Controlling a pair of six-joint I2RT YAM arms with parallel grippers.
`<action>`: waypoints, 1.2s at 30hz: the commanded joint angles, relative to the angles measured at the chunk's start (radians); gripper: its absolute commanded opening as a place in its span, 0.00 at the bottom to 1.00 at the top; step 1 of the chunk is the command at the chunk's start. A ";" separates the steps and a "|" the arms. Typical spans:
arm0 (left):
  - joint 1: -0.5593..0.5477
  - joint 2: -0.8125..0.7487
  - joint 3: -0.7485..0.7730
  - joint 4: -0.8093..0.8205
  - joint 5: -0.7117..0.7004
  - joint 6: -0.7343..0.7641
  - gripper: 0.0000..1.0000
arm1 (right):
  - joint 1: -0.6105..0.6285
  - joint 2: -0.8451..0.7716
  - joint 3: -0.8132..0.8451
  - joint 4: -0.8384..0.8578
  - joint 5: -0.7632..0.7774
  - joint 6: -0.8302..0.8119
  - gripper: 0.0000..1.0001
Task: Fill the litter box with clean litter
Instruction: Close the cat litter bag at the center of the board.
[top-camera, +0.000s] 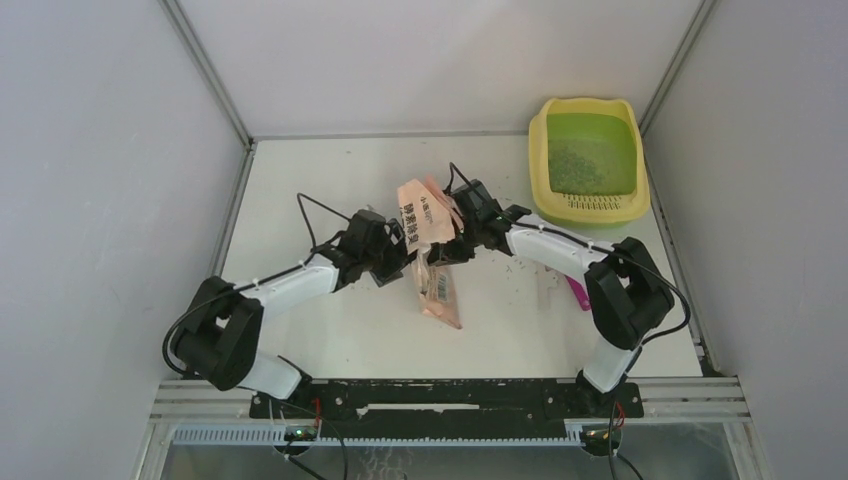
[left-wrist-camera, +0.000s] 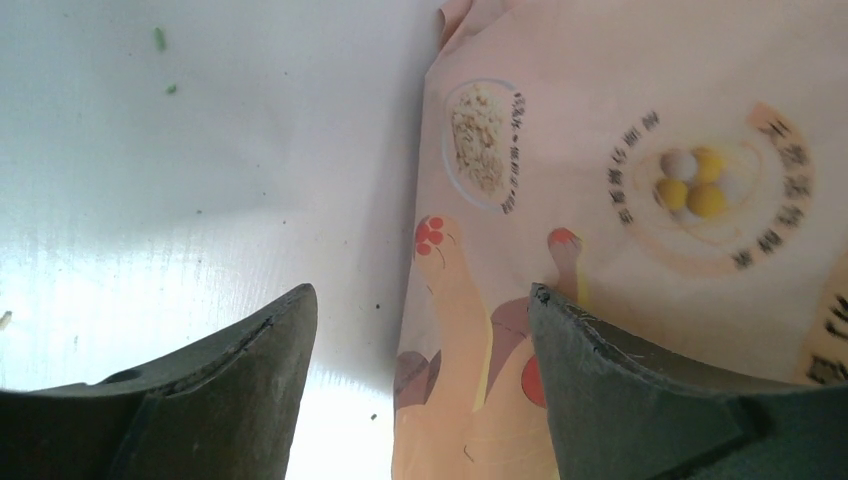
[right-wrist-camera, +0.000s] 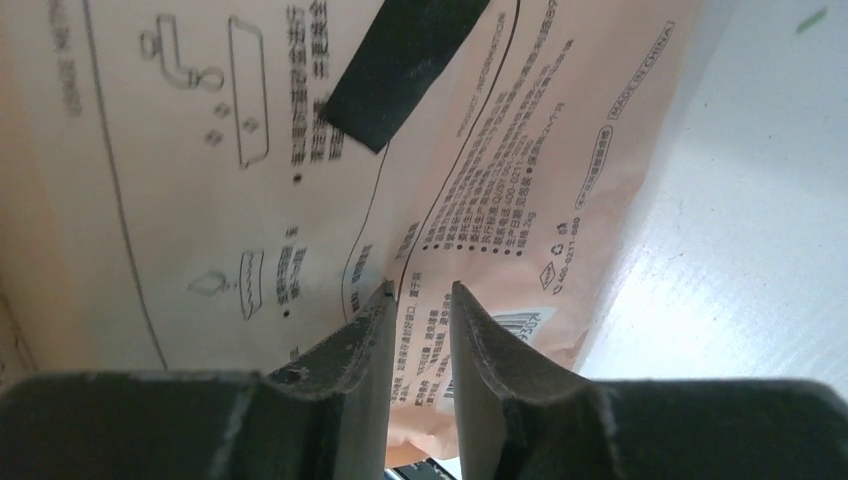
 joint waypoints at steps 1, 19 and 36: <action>-0.014 -0.099 0.059 -0.013 0.000 0.021 0.81 | -0.001 -0.128 -0.023 0.051 -0.013 -0.008 0.34; -0.023 -0.282 0.014 -0.069 -0.019 0.004 0.81 | -0.006 -0.548 -0.189 0.019 -0.099 0.098 0.54; -0.027 -0.284 0.014 -0.058 -0.019 0.003 0.81 | -0.012 -0.452 -0.204 0.169 -0.250 0.230 0.59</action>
